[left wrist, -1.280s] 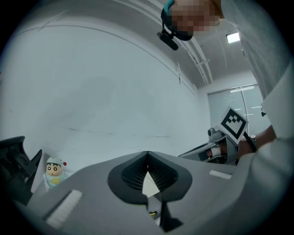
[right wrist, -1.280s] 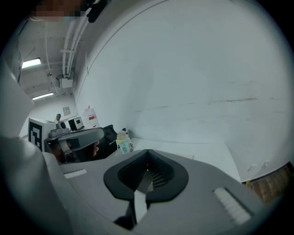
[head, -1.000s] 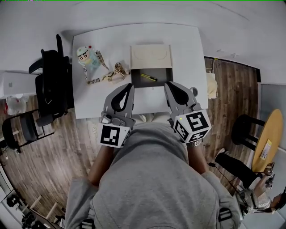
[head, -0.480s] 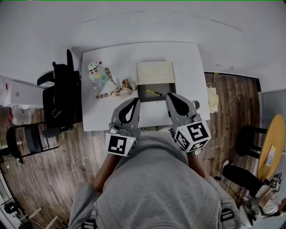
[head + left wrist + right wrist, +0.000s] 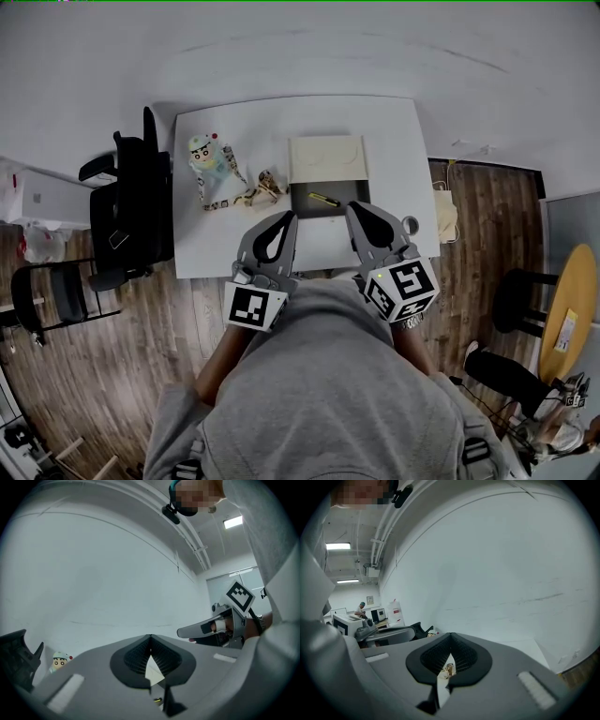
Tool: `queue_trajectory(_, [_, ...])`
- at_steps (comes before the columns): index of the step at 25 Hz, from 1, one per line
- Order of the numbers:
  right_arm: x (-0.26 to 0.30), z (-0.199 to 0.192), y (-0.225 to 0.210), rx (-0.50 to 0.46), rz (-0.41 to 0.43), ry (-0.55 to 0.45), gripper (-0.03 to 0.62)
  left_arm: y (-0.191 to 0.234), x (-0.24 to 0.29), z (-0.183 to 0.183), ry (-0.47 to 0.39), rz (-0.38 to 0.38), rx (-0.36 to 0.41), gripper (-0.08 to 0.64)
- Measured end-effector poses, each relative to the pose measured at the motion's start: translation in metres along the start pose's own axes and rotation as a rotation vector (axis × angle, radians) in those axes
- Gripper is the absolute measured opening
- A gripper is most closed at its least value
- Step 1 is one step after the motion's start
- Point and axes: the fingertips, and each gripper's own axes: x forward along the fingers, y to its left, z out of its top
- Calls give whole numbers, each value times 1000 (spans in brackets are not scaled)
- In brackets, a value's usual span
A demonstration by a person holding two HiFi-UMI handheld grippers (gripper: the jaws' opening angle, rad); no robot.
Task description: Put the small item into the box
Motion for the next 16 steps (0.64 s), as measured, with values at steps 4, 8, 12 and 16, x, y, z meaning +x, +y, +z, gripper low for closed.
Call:
queue_trajectory(4, [-2, -2, -1, 3, -11, 2, 15, 3, 0, 2, -69, 4, 6, 3])
queue_trajectory(8, [-3, -5, -5, 8, -17, 11, 15, 4, 2, 5, -74, 3, 9, 3])
queue_trajectory(12, [-6, -8, -6, 10, -20, 15, 15, 5, -1, -1, -56, 14, 4, 3])
queue_trajectory(16, [-5, -11, -6, 8, -14, 24, 15, 3, -2, -5, -9, 8, -3, 3])
